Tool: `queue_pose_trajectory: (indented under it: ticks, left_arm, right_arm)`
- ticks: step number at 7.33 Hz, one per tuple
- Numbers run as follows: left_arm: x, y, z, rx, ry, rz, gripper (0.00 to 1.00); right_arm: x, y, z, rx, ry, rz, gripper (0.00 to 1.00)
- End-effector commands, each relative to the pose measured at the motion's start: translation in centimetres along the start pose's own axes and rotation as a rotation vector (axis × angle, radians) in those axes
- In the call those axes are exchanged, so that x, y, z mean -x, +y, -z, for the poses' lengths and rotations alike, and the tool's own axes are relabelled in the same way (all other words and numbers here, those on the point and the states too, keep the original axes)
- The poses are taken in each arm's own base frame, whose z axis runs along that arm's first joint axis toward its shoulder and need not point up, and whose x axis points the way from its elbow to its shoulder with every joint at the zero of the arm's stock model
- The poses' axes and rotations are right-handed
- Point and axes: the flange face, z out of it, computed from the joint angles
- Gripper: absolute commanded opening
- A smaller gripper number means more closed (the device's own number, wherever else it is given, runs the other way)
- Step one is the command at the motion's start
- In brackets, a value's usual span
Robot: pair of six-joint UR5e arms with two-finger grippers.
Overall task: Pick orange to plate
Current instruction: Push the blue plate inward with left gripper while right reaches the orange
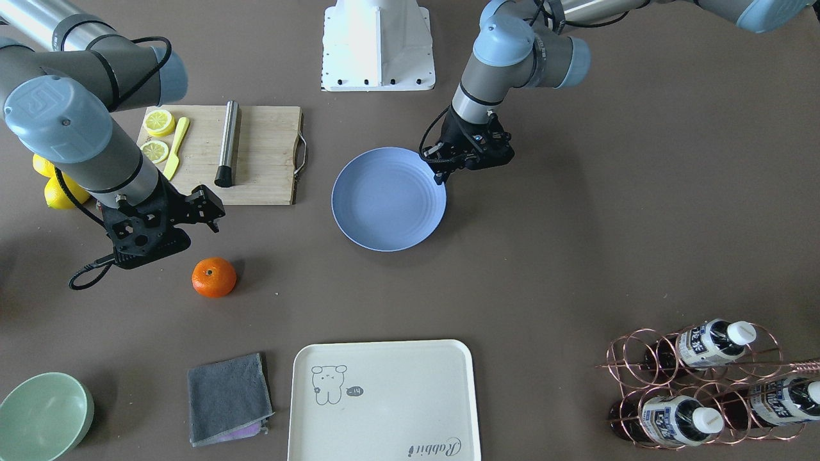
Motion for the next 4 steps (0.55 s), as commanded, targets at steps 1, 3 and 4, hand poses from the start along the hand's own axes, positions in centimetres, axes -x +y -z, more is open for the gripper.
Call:
queue_pose_trajectory:
  ticks: [1, 3, 4]
  left_arm:
    - [-0.1, 1.1, -0.6, 0.012, -0.002, -0.009, 0.00]
    - [-0.1, 1.6, -0.8, 0.018, -0.003, -0.016, 0.49]
    - [-0.1, 1.7, -0.8, 0.020, -0.004, -0.020, 0.83]
  right_arm:
    - [0.8, 0.1, -0.6, 0.005, 0.006, -0.026, 1.00]
    - [0.6, -0.3, -1.8, 0.015, 0.029, -0.031, 1.00]
    - [0.7, -0.8, -2.2, 0.022, 0.032, -0.039, 1.00]
